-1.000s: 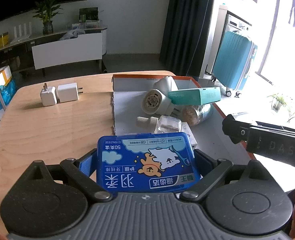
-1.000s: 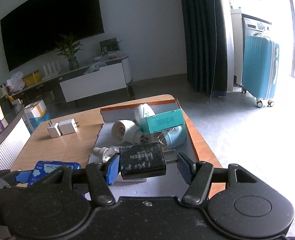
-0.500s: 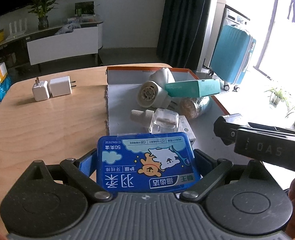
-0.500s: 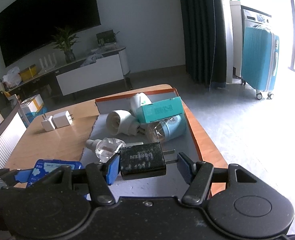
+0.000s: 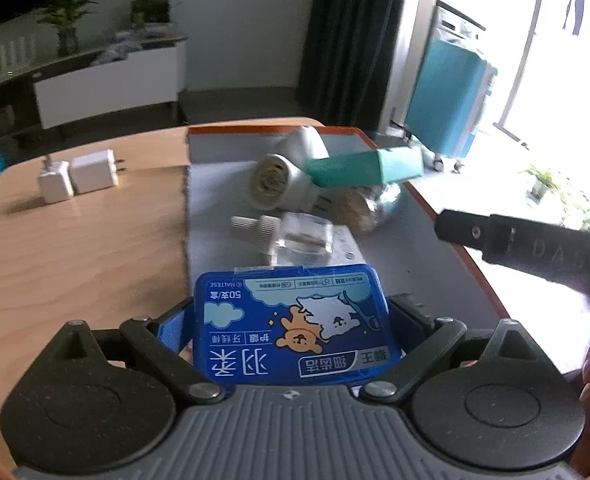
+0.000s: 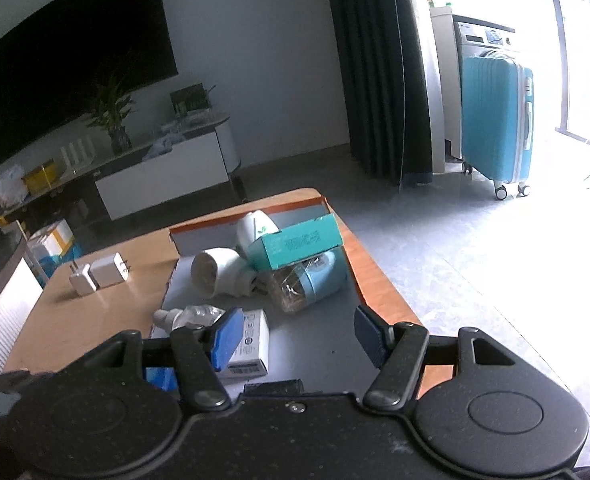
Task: Organize rigid objects
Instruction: 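Open the right gripper to drop the black charger while the left releases the tissue pack, then withdraw both grippers from the box back over the table, then grasp the white pronged charger with the left gripper while the right grasps the other white charger, then carry both white chargers over the orange-rimmed box with both grippers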
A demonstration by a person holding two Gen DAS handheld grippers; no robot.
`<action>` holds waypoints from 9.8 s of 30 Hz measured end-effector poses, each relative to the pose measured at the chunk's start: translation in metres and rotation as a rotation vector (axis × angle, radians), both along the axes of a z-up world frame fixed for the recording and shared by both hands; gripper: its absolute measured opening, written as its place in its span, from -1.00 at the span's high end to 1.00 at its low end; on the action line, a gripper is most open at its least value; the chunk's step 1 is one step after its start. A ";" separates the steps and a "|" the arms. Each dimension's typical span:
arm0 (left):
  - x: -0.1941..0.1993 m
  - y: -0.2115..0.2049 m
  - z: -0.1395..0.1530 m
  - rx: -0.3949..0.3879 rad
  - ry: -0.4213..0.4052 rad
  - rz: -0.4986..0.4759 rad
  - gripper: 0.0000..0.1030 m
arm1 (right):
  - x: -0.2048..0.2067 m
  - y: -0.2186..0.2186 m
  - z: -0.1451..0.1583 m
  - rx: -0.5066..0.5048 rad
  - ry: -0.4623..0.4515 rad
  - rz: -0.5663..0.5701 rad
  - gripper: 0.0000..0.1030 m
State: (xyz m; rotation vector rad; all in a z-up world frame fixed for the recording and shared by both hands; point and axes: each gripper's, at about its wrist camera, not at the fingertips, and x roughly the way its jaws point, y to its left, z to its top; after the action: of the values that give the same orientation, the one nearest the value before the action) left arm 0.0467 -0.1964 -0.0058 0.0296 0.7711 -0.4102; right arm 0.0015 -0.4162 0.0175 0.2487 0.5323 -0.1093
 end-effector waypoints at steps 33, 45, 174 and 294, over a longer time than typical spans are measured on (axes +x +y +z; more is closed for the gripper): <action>0.007 0.076 0.036 0.005 -0.016 0.250 -1.00 | 0.014 0.065 0.026 -0.017 -0.040 0.164 -0.55; 0.015 0.116 0.035 -0.011 -0.001 0.342 -1.00 | 0.031 0.105 0.026 -0.030 -0.011 0.263 -0.56; 0.026 0.183 0.033 -0.053 -0.106 0.403 0.19 | 0.046 0.185 0.027 -0.125 -0.024 0.350 -0.54; 0.022 0.034 0.044 -0.057 -0.129 0.077 0.18 | -0.006 0.036 0.046 -0.084 -0.108 0.057 -0.54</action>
State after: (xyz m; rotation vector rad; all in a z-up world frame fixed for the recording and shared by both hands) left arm 0.0688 -0.1628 0.0381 -0.0263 0.6309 -0.3533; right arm -0.0048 -0.3799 0.0638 0.1562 0.4263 -0.0620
